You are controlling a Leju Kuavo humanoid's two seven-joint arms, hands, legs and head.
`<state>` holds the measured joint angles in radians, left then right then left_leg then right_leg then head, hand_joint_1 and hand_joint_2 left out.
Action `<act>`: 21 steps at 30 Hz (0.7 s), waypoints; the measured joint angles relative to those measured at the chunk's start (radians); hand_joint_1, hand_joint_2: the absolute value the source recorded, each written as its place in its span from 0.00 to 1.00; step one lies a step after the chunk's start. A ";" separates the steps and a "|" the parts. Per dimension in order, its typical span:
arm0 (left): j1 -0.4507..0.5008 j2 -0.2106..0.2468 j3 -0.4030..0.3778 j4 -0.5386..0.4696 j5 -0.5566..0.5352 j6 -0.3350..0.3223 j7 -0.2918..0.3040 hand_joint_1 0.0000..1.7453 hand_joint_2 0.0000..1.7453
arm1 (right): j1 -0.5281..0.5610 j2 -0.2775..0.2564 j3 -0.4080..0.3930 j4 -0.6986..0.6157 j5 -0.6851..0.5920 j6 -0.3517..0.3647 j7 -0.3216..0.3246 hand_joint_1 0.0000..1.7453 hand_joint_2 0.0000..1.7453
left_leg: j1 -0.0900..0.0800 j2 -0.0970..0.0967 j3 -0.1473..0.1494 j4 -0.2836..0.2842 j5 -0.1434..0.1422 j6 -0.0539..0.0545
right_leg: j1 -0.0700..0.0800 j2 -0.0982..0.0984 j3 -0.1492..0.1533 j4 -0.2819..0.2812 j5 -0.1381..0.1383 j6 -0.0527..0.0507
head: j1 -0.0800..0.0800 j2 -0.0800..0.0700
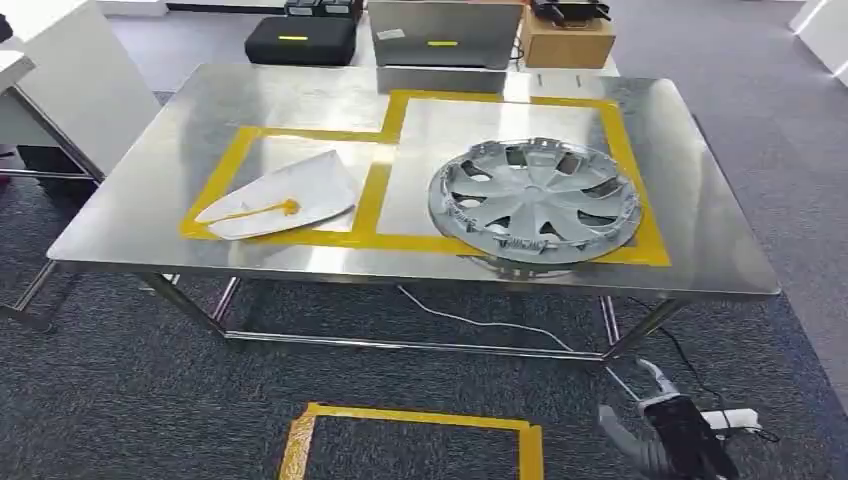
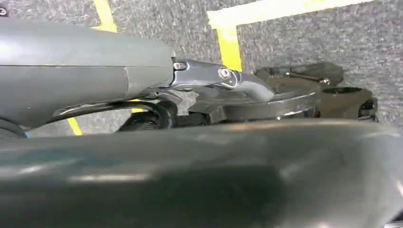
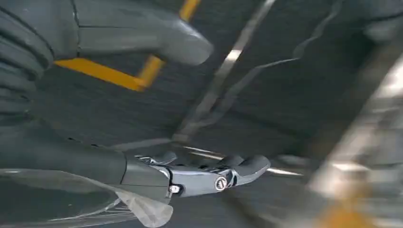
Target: Take the parts from the cabinet and place them on the table.
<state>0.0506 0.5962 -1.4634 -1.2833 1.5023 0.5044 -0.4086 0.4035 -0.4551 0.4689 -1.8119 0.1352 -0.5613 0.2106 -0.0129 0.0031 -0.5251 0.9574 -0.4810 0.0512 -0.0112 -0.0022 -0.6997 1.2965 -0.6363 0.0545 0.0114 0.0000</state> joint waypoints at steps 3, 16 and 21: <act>0.022 0.001 0.001 -0.016 0.002 0.054 -0.027 0.00 1.00 | 0.074 0.000 0.023 0.055 -0.178 -0.107 0.027 0.00 1.00 | -0.004 0.002 -0.031 0.005 0.019 -0.003 | 0.002 0.000 0.112 -0.103 0.115 -0.012 | 0.001 0.000; 0.134 0.038 0.089 -0.083 0.003 0.136 0.000 0.00 0.00 | 0.238 0.071 0.037 0.237 -0.443 -0.137 0.132 0.00 0.00 | -0.008 0.003 -0.052 0.039 0.032 -0.014 | 0.012 -0.003 0.270 -0.355 0.062 -0.031 | -0.003 0.000; 0.147 0.056 0.122 -0.056 0.003 -0.035 -0.089 0.00 0.00 | 0.196 0.040 0.149 0.289 -0.504 -0.137 0.117 0.00 0.00 | -0.007 0.003 -0.052 0.038 0.034 -0.017 | 0.014 -0.003 0.270 -0.354 0.063 -0.035 | -0.004 0.000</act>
<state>0.1973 0.6527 -1.3416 -1.3393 1.5049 0.4698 -0.4980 0.5994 -0.4146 0.6183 -1.5229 -0.3684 -0.6981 0.3274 -0.0194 0.0063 -0.5771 0.9958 -0.4468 0.0344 0.0024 -0.0050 -0.4298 0.9425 -0.5731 0.0197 0.0072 0.0000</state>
